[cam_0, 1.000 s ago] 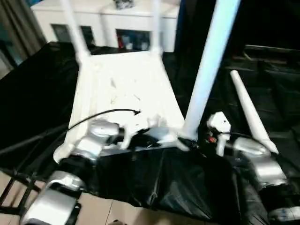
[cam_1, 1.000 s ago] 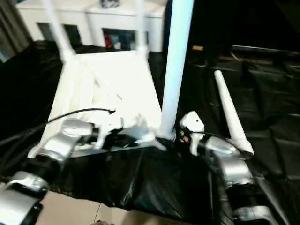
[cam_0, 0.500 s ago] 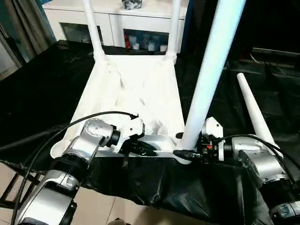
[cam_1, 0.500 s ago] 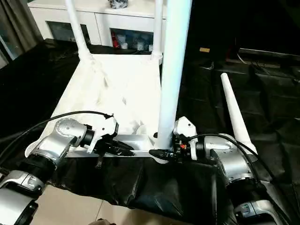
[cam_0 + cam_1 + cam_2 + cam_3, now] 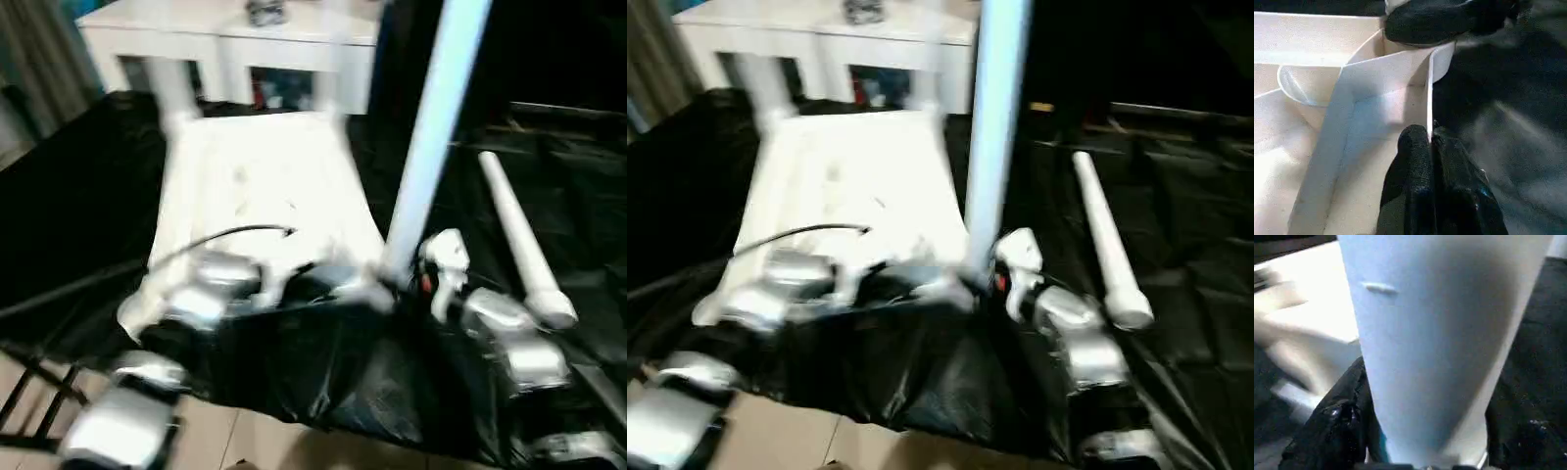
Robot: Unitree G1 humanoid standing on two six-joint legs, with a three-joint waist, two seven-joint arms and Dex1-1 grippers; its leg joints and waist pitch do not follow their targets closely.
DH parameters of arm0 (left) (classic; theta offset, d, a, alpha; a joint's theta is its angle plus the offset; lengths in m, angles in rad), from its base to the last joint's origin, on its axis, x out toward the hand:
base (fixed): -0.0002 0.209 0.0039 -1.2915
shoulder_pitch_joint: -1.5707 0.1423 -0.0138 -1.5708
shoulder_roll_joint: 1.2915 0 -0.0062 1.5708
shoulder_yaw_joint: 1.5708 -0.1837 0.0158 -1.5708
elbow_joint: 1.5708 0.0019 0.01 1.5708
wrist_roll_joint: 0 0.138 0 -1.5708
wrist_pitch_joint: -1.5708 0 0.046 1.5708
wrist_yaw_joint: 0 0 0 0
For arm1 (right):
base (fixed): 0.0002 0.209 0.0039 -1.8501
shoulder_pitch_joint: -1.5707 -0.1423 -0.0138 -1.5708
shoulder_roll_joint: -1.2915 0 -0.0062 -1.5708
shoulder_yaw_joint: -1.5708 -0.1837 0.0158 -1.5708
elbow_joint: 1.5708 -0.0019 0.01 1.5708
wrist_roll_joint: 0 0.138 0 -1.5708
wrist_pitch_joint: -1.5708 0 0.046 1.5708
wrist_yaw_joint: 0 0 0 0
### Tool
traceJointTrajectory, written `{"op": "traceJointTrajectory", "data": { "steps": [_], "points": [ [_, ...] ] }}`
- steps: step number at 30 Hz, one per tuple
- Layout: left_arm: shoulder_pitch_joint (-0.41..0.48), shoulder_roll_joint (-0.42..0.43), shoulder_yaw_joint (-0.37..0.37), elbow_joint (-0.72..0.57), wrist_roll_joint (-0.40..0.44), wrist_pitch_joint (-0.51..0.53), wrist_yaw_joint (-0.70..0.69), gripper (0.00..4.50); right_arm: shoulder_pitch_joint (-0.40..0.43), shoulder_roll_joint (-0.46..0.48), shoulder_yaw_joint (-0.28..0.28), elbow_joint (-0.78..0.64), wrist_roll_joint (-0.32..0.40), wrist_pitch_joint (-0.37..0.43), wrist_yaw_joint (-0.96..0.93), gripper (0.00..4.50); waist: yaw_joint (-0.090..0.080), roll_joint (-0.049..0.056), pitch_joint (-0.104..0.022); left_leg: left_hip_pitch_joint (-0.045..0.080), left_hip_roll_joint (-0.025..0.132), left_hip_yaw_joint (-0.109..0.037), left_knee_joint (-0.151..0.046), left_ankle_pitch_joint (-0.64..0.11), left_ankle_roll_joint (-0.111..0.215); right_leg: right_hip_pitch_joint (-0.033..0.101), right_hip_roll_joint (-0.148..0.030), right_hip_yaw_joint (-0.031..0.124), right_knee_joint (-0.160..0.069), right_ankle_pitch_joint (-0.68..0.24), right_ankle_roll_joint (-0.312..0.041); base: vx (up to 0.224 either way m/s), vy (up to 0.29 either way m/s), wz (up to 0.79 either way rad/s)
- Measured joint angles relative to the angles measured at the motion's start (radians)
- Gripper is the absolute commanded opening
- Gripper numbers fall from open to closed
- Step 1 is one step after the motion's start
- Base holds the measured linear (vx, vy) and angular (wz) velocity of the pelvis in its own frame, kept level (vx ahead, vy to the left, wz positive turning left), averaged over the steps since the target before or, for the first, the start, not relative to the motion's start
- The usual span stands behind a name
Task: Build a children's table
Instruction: Rotate leg to tighten
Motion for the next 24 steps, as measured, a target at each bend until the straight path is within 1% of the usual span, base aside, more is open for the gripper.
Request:
{"op": "traceJointTrajectory", "data": {
  "steps": [2,4,5,6,7,8,10,16,19,21,24],
  "points": [
    [0.0,-0.04,0.0,-0.005,0.02,0.014,0.072,0.0,-0.008,0.048,-0.025,0.003,-0.013,0.006,-0.133,2.66,-0.001,0.002,-0.001,0.0,0.0,0.0,-0.001,0.0,0.0,0.0,0.0,0.0,0.0,0.001,-0.001,0.0,0.0,0.0],
    [0.0,-0.059,-0.001,-0.009,0.032,0.019,0.108,0.0,-0.016,0.073,-0.034,0.008,-0.029,0.004,-0.205,2.66,-0.001,0.003,-0.002,0.0,0.0,0.0,-0.002,0.0,0.0,0.0,0.0,0.0,0.0,0.001,-0.001,0.0,0.0,0.0],
    [0.0,-0.067,-0.002,-0.012,0.038,0.02,0.12,0.0,-0.018,0.085,-0.038,0.012,-0.041,-0.006,-0.236,3.01,-0.001,0.004,-0.002,-0.001,-0.001,0.0,-0.003,0.0,0.0,0.0,0.0,0.0,0.0,0.001,-0.002,0.0,0.0,0.0],
    [0.0,-0.069,-0.002,-0.013,0.041,0.02,0.125,0.0,-0.019,0.092,-0.039,0.014,-0.049,-0.016,-0.253,3.22,-0.001,0.004,-0.002,-0.001,-0.001,0.0,-0.004,0.0,0.0,0.0,0.0,0.0,0.0,0.001,-0.002,0.0,0.0,0.0],
    [0.0,-0.07,-0.004,-0.016,0.042,0.02,0.127,0.0,-0.019,0.096,-0.039,0.015,-0.053,-0.024,-0.266,3.22,0.0,0.004,-0.002,-0.002,-0.001,0.0,-0.005,0.0,0.0,0.0,0.0,0.0,0.0,0.001,-0.002,0.0,0.0,0.0],
    [0.0,-0.068,-0.008,-0.018,0.043,0.017,0.127,0.0,-0.019,0.098,-0.039,0.019,-0.055,-0.034,-0.268,3.36,0.0,0.004,-0.002,-0.002,-0.001,-0.001,-0.005,0.0,0.0,-0.001,0.0,0.0,0.0,0.001,-0.002,0.0,0.0,0.0],
    [0.001,-0.061,-0.015,-0.02,0.044,0.002,0.123,0.0,-0.019,0.094,-0.038,0.022,-0.055,-0.04,-0.247,3.45,-0.001,0.004,-0.002,-0.003,-0.001,-0.001,-0.005,0.0,0.0,-0.002,0.0,-0.001,0.0,0.001,-0.002,0.0,0.0,0.0],
    [0.012,0.005,-0.028,-0.034,0.044,-0.064,0.023,0.0,-0.013,0.008,0.013,0.023,-0.043,-0.06,-0.058,4.12,-0.003,0.004,0.0,-0.004,0.0,-0.001,-0.006,0.0,0.0,-0.003,0.0,-0.001,0.0,0.001,-0.002,0.0,0.0,0.0],
    [0.016,0.043,-0.037,-0.036,0.038,-0.107,-0.048,0.0,-0.01,-0.057,0.044,0.018,-0.029,-0.061,0.092,4.12,0.001,0.003,0.0,-0.005,0.0,-0.002,-0.006,0.0,0.0,-0.004,0.0,-0.001,-0.001,0.001,-0.002,0.0,0.0,0.0],
    [0.022,0.075,-0.04,-0.038,0.019,-0.133,-0.113,0.0,0.007,-0.112,0.063,-0.008,-0.001,-0.062,0.222,4.12,0.003,0.002,0.0,-0.006,0.0,-0.002,-0.006,0.001,0.004,-0.004,0.0,-0.001,-0.002,0.001,-0.002,0.0,0.0,0.0],
    [0.033,0.109,-0.036,-0.041,-0.005,-0.156,-0.185,0.0,0.023,-0.171,0.087,-0.031,0.034,-0.062,0.377,4.12,0.003,0.002,0.001,-0.006,0.0,-0.001,-0.005,0.002,0.007,-0.004,0.0,-0.002,-0.002,0.001,-0.002,0.0,0.0,0.0]
  ]
}}
